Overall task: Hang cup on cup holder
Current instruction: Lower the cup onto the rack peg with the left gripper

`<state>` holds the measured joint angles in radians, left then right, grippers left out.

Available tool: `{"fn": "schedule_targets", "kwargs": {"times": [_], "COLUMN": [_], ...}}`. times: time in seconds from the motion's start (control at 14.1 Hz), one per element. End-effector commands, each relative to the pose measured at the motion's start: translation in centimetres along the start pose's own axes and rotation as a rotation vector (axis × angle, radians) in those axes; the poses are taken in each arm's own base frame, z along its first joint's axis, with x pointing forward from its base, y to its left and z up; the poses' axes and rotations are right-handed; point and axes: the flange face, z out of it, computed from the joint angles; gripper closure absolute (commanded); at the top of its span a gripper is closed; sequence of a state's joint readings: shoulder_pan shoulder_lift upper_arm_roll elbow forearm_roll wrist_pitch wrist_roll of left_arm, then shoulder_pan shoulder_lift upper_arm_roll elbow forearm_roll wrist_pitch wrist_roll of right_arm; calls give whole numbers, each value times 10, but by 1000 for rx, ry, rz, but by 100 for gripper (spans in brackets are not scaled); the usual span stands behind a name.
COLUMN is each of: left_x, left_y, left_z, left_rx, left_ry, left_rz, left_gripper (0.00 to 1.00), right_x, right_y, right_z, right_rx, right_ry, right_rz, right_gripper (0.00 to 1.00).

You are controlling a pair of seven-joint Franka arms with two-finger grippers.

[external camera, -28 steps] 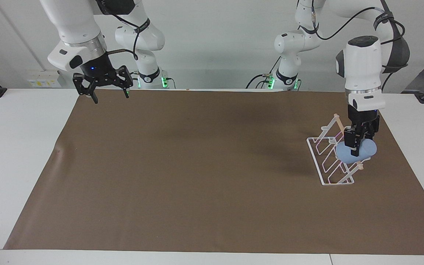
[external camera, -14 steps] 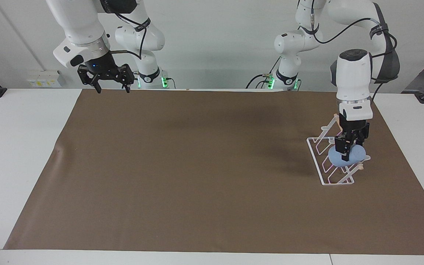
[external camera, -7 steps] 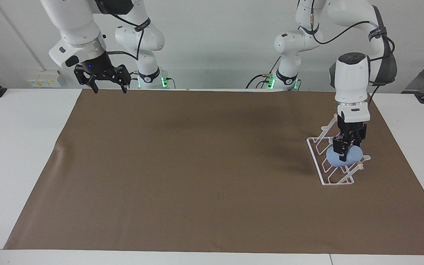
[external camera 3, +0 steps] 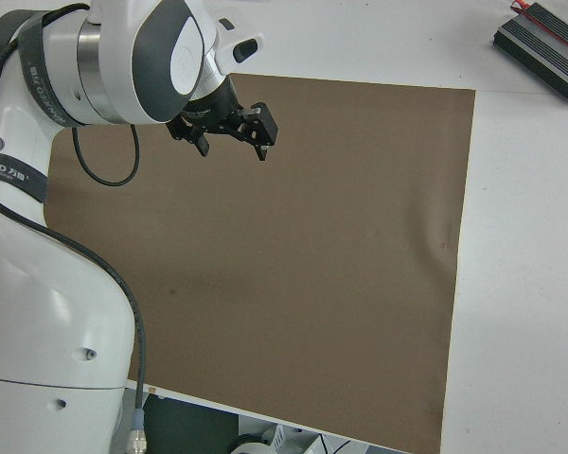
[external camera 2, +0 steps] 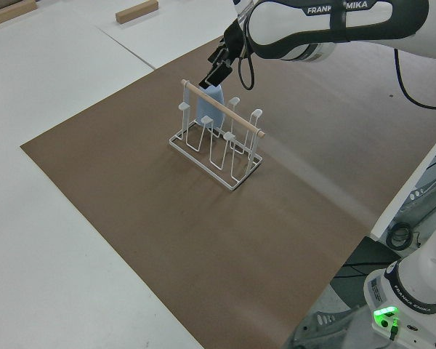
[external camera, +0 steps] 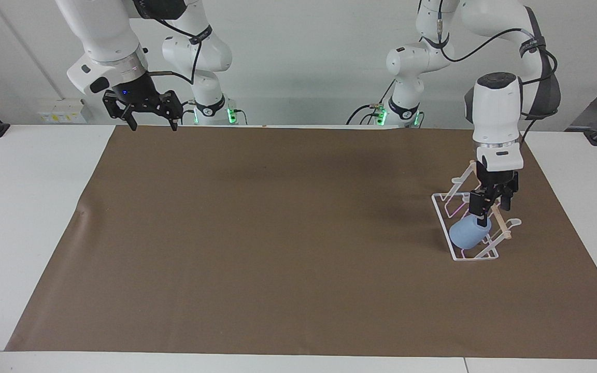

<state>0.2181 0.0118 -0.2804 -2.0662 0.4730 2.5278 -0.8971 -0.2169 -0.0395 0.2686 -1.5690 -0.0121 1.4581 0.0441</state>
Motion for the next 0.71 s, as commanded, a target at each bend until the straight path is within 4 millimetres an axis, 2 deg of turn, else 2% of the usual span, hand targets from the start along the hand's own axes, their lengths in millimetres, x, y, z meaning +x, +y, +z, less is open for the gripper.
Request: {"fn": "schedule_targets", "kwargs": {"times": [0.0,0.35,0.64], "left_x": [20,10,13], "left_y": [19,20,-2], "left_z": [-17,-28,-58], "left_rx": [51,44,-1], "left_ry": [-14,-157,-290], "left_rz": [54,171,424], "left_gripper": [0,0,0], "right_x": [-6,-6,-6], "right_y": [2,2,2], "right_z": [0,0,0], "right_rx": [-6,-6,-6], "right_ry": [9,11,9], "right_rz": [13,13,13], "right_gripper": [0,0,0]}}
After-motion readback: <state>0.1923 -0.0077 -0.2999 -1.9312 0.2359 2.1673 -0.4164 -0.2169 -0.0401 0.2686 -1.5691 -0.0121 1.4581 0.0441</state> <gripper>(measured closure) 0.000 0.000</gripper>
